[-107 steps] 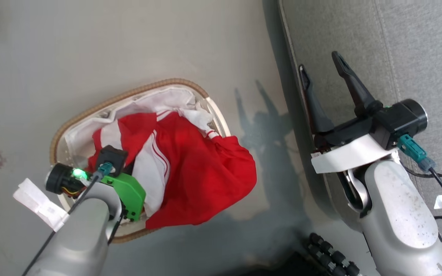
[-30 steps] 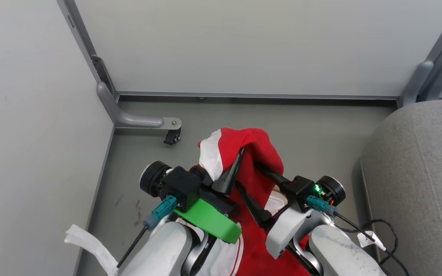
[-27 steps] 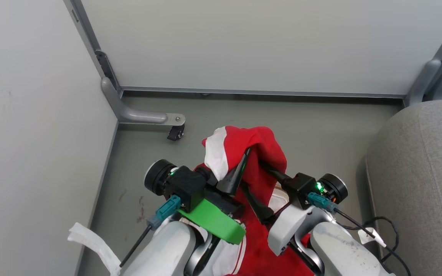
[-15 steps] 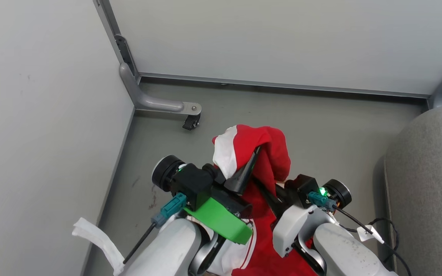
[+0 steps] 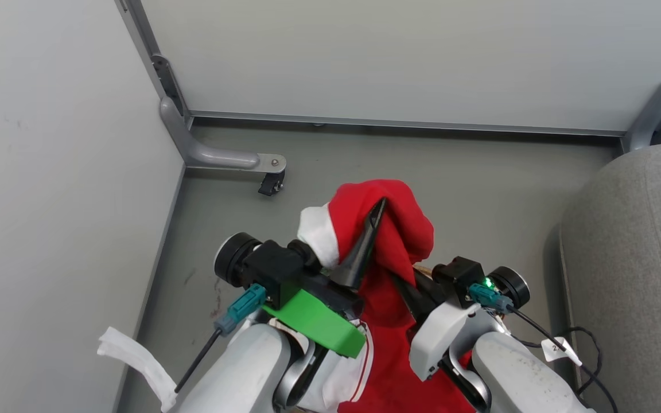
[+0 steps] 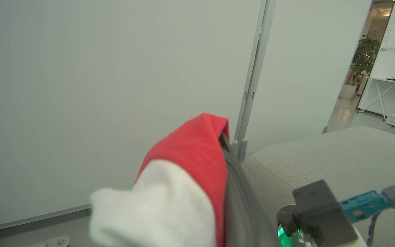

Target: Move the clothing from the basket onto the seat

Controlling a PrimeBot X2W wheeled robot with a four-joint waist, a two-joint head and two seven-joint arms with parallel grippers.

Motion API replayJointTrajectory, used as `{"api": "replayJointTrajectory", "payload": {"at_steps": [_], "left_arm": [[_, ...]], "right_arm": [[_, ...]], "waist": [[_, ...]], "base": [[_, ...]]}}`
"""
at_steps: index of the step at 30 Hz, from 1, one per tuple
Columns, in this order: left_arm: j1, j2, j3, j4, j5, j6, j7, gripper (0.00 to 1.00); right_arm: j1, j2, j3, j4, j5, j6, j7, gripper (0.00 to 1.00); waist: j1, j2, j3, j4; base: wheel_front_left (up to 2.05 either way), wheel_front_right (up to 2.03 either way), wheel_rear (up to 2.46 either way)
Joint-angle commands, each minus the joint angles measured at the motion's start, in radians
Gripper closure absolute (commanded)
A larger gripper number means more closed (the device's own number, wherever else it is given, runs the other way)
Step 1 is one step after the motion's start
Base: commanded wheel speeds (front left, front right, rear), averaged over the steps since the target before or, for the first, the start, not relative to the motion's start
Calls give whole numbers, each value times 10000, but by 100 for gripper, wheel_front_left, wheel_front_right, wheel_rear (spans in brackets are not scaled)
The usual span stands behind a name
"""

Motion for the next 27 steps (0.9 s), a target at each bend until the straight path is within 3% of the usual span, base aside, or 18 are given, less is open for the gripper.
{"api": "replayJointTrajectory", "payload": {"at_steps": [1,7,19,27], "left_arm": [[131,15,76,89,26,30,-6,0],[429,12,532,550,421,51,-6,0],[1081,18,1726,1202,1002,-42,-8,0],[1524,21,1988,1324,1041,-69,-8,0]], "right_arm": [[227,-46,-66,-127,1,-10,-20,100],[1003,-48,-750,-862,-133,-10,-22,100],[2473,-43,-2579,-2366,-599,-12,-20,100],[3008,-35,-3219,-2951,-139,-12,-20,100]], "waist": [[1,0,-17,-230],[1,0,-249,-1349],[1,0,-366,-4361],[1,0,-457,-5758]], "base": [[0,0,0],[0,0,0],[0,0,0],[0,0,0]]}}
